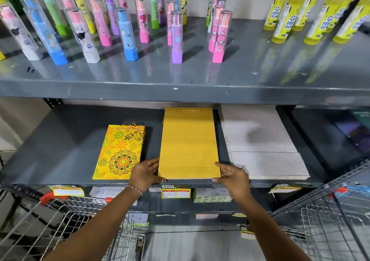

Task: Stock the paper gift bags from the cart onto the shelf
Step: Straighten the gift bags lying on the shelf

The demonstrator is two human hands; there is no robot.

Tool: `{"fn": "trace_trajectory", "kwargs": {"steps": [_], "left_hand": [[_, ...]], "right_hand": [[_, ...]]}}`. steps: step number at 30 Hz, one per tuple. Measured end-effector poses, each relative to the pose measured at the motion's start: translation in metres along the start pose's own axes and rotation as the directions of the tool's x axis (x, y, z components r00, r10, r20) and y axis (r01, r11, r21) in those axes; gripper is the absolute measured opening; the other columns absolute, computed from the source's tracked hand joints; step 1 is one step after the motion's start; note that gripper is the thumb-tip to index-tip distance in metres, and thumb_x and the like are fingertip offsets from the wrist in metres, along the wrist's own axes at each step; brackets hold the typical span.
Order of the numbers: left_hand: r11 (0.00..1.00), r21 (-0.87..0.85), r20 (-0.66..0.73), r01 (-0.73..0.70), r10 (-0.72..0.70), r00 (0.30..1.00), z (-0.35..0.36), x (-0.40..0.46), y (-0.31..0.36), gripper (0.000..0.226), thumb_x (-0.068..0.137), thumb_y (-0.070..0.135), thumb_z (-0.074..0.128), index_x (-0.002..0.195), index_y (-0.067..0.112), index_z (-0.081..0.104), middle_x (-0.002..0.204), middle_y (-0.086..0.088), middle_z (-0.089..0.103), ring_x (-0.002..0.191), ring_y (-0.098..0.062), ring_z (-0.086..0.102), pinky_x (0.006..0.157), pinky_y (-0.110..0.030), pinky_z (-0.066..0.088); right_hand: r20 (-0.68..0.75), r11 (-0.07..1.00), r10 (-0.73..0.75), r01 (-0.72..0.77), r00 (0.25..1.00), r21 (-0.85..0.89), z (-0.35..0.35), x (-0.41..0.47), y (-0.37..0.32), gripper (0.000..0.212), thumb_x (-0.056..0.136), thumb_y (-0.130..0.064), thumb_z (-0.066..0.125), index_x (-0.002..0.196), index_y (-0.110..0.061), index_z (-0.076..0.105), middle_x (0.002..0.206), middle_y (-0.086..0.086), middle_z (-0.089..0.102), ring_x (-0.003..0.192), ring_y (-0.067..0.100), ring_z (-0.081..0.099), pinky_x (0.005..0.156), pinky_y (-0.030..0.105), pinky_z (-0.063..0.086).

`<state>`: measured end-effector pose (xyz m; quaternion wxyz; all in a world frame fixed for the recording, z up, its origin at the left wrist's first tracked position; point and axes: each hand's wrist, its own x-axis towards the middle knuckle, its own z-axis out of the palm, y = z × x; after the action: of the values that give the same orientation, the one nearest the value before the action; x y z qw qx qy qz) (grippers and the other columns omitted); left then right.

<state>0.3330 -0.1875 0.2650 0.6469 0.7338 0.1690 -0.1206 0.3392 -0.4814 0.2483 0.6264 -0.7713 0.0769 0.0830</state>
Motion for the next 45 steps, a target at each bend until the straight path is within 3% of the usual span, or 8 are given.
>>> {"fn": "trace_trajectory", "kwargs": {"steps": [9, 13, 21, 27, 30, 32, 37, 45], "left_hand": [[0.994, -0.088, 0.013, -0.064, 0.066, 0.998, 0.007, -0.020, -0.007, 0.086, 0.058, -0.032, 0.065, 0.136, -0.010, 0.036, 0.141, -0.013, 0.045, 0.119, -0.011, 0.053, 0.095, -0.026, 0.045], [0.983, -0.134, -0.087, -0.128, 0.117, 0.989, -0.014, -0.048, -0.012, 0.078, 0.061, -0.029, 0.065, 0.131, -0.002, 0.045, 0.138, -0.014, 0.050, 0.123, -0.019, 0.050, 0.093, -0.018, 0.048], [0.862, 0.500, -0.293, -0.083, 0.259, 0.920, -0.154, -0.039, -0.013, 0.077, 0.046, 0.041, 0.082, 0.118, 0.042, 0.055, 0.118, 0.003, 0.067, 0.104, -0.021, 0.065, 0.090, -0.042, 0.054], [0.777, 0.610, -0.085, -0.156, 0.260, 0.962, -0.180, -0.006, -0.030, 0.078, 0.048, 0.024, 0.087, 0.119, 0.036, 0.056, 0.114, -0.004, 0.069, 0.102, -0.013, 0.062, 0.088, -0.040, 0.054], [0.736, 0.659, -0.068, -0.152, 0.260, 0.963, -0.186, 0.000, -0.031, 0.084, 0.048, 0.017, 0.089, 0.125, 0.027, 0.056, 0.112, 0.009, 0.069, 0.101, -0.006, 0.061, 0.080, -0.009, 0.048], [0.740, 0.654, -0.067, -0.159, 0.265, 0.962, -0.188, 0.003, -0.033, 0.084, 0.049, 0.014, 0.088, 0.126, 0.028, 0.057, 0.106, 0.015, 0.067, 0.096, -0.002, 0.058, 0.073, 0.003, 0.040], [0.896, 0.418, -0.096, -0.151, 0.209, 0.973, -0.197, 0.013, -0.050, 0.080, 0.048, -0.001, 0.086, 0.120, 0.026, 0.062, 0.118, 0.002, 0.069, 0.104, -0.010, 0.058, 0.094, -0.043, 0.053], [0.992, 0.042, -0.115, -0.117, 0.121, 0.986, -0.188, 0.008, -0.045, 0.074, 0.054, -0.027, 0.071, 0.122, -0.002, 0.057, 0.122, -0.010, 0.063, 0.099, -0.006, 0.067, 0.075, -0.021, 0.058]], "right_hand": [[-0.052, 0.969, -0.068, 0.054, 0.996, -0.240, 0.007, -0.022, -0.016, 0.061, 0.069, -0.001, 0.077, 0.121, -0.028, 0.059, 0.121, 0.003, 0.065, 0.113, 0.012, 0.061, 0.102, 0.032, 0.045], [-0.132, 0.906, -0.340, 0.287, 0.931, -0.310, 0.024, -0.050, -0.037, 0.053, 0.079, -0.011, 0.072, 0.124, -0.031, 0.055, 0.141, -0.015, 0.045, 0.125, -0.008, 0.043, 0.104, 0.012, 0.035], [0.284, 0.978, -0.195, 0.206, 0.939, -0.010, 0.164, -0.046, -0.066, 0.052, 0.079, -0.012, 0.072, 0.123, -0.035, 0.056, 0.135, -0.006, 0.053, 0.128, 0.011, 0.045, 0.098, 0.018, 0.041], [0.297, 0.975, -0.121, 0.169, 0.947, -0.144, 0.232, -0.028, -0.059, 0.069, 0.079, -0.005, 0.071, 0.140, -0.012, 0.039, 0.137, 0.008, 0.053, 0.125, 0.014, 0.046, 0.105, 0.027, 0.040], [0.279, 0.973, -0.108, 0.159, 0.954, -0.165, 0.244, -0.024, -0.051, 0.071, 0.079, -0.003, 0.069, 0.141, -0.013, 0.037, 0.136, 0.010, 0.054, 0.120, 0.014, 0.050, 0.106, 0.040, 0.043], [0.271, 0.973, -0.102, 0.153, 0.957, -0.174, 0.248, -0.020, -0.045, 0.071, 0.078, -0.004, 0.070, 0.140, -0.016, 0.039, 0.136, 0.010, 0.055, 0.123, 0.021, 0.052, 0.105, 0.047, 0.043], [0.259, 0.966, -0.105, 0.160, 0.960, -0.204, 0.251, -0.019, -0.046, 0.057, 0.079, -0.001, 0.069, 0.132, -0.011, 0.051, 0.142, 0.005, 0.047, 0.126, 0.021, 0.050, 0.105, 0.032, 0.041], [0.238, 0.966, -0.128, 0.175, 0.963, -0.189, 0.248, -0.016, -0.040, 0.050, 0.077, -0.001, 0.071, 0.124, -0.011, 0.059, 0.140, 0.007, 0.050, 0.110, 0.002, 0.048, 0.097, 0.017, 0.041]]}}
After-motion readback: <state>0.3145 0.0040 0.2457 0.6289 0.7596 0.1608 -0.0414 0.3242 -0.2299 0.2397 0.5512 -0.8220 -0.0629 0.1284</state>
